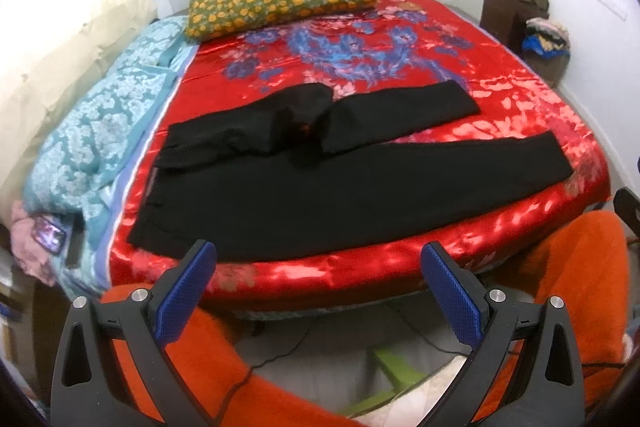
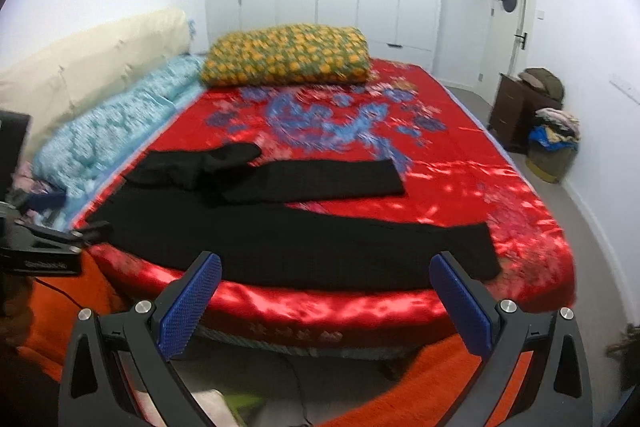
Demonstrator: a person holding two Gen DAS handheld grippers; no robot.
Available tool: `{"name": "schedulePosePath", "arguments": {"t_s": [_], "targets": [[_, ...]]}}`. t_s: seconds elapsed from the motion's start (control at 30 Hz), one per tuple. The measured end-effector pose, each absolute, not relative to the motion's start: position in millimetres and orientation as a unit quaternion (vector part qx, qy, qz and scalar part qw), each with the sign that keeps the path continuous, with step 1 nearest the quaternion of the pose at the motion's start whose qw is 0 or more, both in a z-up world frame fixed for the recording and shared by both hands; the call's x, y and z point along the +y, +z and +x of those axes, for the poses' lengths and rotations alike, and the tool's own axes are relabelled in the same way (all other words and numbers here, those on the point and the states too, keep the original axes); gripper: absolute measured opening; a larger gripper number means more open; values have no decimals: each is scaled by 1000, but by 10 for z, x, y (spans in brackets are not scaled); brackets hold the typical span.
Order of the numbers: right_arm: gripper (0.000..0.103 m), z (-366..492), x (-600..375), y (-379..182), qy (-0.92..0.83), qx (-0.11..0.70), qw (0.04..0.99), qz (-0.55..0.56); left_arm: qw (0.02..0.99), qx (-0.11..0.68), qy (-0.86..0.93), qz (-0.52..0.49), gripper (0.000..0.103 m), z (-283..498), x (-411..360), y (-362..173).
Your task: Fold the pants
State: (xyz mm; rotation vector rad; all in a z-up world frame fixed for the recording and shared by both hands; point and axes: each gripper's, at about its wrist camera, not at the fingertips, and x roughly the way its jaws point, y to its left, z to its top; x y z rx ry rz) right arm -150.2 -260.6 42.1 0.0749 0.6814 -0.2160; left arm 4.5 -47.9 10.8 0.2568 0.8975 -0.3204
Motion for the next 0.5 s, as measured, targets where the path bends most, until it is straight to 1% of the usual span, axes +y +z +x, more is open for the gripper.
{"name": "schedulePosePath", "arguments": {"t_s": [0.03,0.13,0.2,0.23,0.27,0.33,0.37,0.43,0.5], "targets": [[103,-1512,-2596,440,-104,324,940,35,883,428,-153,121,102,69,-470,115],[103,-1657,-2541,622,-102,235,967,15,893,412,-134,121,102,161,-439,138],[103,-1635,-2570,597,-94,209,973,32,899,402,-125,118,102,259,-418,148],[103,-1526,-2625,498,-93,240,965,53,901,399,-124,116,102,298,-410,148],[103,-1337,-2712,322,-84,308,944,84,904,393,-123,113,102,369,-402,159],[102,-1080,-2870,-12,-62,393,906,144,910,383,-119,106,102,511,-382,199],[102,-1049,-2919,-65,-60,393,904,158,913,377,-118,102,102,585,-371,227],[102,-999,-3074,-16,-51,339,923,176,920,363,-116,92,102,742,-343,286],[103,-868,-3275,178,-11,266,948,175,926,353,-112,80,102,920,-310,328]]}}
